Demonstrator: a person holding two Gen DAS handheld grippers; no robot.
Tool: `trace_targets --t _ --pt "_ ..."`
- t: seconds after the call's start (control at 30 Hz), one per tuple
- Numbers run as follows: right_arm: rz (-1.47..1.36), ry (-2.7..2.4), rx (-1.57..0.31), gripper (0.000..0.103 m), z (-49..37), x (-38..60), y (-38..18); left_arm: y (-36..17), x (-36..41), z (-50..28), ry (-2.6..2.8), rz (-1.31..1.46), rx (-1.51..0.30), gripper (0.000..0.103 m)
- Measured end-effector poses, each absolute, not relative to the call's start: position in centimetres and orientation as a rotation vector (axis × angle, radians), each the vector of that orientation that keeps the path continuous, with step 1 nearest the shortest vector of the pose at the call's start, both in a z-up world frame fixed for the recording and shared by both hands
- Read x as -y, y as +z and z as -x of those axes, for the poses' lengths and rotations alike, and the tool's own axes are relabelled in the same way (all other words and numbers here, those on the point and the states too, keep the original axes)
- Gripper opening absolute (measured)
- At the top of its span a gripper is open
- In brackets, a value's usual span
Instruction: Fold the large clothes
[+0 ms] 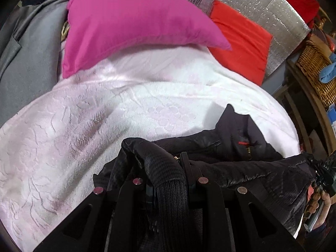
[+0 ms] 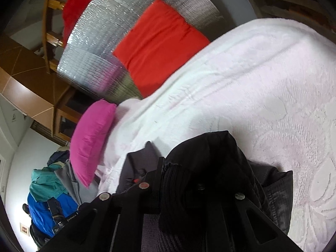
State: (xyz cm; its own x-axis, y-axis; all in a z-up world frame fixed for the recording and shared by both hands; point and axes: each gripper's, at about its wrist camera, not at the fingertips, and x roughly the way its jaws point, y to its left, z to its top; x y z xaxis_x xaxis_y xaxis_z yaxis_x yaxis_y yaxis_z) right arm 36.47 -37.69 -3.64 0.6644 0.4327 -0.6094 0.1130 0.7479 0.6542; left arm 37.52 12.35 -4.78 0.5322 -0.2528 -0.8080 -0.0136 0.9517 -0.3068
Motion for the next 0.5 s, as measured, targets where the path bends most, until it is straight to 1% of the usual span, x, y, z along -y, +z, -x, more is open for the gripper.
trace_targets --t 0.23,0.5 --pt "-0.716 0.157 -0.888 0.012 -37.4 37.8 -5.5 -6.6 -12.1 -38.6 -0.131 0.275 -1.036 0.020" --pt "-0.711 0.132 -0.915 0.012 -38.1 37.6 -6.6 -7.4 -11.8 -39.4 -0.127 0.257 -1.049 0.020"
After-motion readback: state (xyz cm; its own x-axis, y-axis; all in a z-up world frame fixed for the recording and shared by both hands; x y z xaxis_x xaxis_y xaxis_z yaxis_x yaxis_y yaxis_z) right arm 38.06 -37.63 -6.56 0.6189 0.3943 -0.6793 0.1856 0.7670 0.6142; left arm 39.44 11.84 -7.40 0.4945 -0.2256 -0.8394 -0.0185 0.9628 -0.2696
